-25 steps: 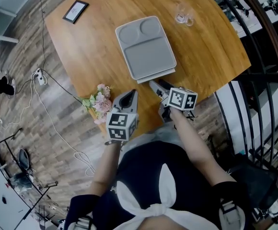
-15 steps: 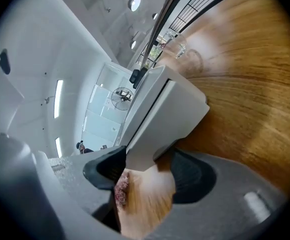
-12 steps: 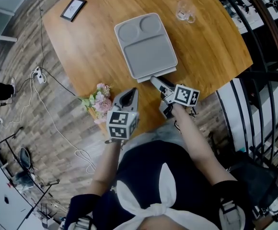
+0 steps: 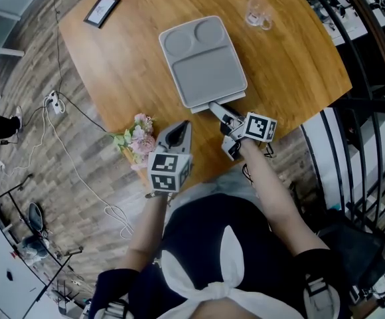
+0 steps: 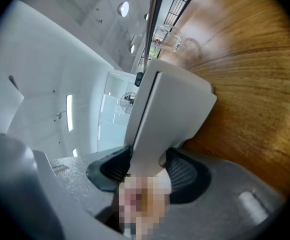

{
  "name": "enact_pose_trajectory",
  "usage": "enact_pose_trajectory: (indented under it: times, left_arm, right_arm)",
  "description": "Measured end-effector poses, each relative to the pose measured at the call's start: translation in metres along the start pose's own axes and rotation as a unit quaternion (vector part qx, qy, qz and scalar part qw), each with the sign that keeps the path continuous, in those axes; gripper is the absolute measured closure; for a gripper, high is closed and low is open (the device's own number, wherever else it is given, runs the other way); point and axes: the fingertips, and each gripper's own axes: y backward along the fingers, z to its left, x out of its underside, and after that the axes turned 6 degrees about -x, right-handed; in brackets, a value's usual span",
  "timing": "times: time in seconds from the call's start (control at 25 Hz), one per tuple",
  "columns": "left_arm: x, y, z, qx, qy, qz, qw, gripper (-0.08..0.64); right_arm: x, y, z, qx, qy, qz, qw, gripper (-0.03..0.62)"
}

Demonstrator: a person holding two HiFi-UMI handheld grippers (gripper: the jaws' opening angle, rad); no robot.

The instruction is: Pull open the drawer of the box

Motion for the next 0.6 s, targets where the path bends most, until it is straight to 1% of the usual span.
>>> enact_pose_trajectory:
  times: [0.04,0.16,0.36,0.6]
  left_arm:
    - [0.0014,0.0002,0.0003,0.0,-0.001,0.002,1.0,0.541]
    - [0.008,-0.001,0.0026,-0.001,-0.006,0.003,1.0,0.541]
    - [0.0015,0.0007,-0.0007,0.001,-0.005,-0.003,1.0,0.541]
    - [0.0044,-0.0001,0.0003,0.0,-0.006,-0.003,1.0,0.541]
  right_arm:
    - [-0.0002,-0.0005,0.0022,-0.008,-0.006,-0.005,1.0,0.377]
    - [0.0024,0.0011,-0.0013,0.001,-0.029,-0.017,0.999,0.391]
    - [0.0031,0.0019,-0.0004,0.0,-0.038,-0.023,0.999,0.4]
    - [0.0078,0.0047,-0.0002,0.001,-0.049,-0.022,0.999,0.405]
